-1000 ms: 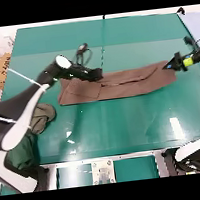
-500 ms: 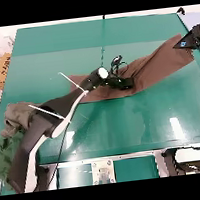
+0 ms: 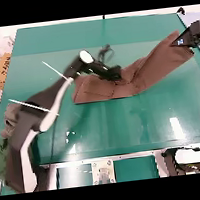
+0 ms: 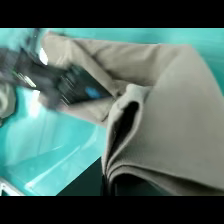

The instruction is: Fold the shirts.

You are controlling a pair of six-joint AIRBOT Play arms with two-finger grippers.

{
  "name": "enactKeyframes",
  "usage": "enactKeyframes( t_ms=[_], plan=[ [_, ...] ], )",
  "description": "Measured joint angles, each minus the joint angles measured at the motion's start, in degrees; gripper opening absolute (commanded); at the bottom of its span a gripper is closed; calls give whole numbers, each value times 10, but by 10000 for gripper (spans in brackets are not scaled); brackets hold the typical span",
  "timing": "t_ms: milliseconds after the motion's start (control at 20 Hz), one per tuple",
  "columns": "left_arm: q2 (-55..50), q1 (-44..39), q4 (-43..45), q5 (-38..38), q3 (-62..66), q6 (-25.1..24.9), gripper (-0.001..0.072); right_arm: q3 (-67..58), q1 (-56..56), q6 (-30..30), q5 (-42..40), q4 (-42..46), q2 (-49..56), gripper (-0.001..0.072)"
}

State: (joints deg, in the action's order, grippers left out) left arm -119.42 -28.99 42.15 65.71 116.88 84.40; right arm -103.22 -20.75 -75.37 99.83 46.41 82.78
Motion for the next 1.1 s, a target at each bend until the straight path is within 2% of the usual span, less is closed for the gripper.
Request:
enactKeyframes(
  t_ms=[150,300,550,600,650,700,850,950,1100],
  plan=[
    [67,73,67,79,1,6,23,4,72,-33,-29,-4,-1,17],
    [119,148,99,142,2,9,23,28,172,-71,-94,-4,0,18],
    [151,236,124,214,1,-13,23,87,374,-131,-289,-4,58,23],
    [155,250,128,223,1,-19,23,93,415,-141,-337,-4,84,222],
    [158,261,127,230,2,-24,23,97,452,-145,-386,-6,110,524],
    [158,270,128,237,2,-28,23,100,490,-149,-438,-8,141,572],
    [161,289,130,248,2,-38,23,105,549,-161,-537,-7,203,570],
    [160,296,135,254,2,-44,23,106,538,-169,-539,-5,214,571],
    [161,300,147,260,2,-50,23,106,462,-173,-489,10,195,571]
  ],
)
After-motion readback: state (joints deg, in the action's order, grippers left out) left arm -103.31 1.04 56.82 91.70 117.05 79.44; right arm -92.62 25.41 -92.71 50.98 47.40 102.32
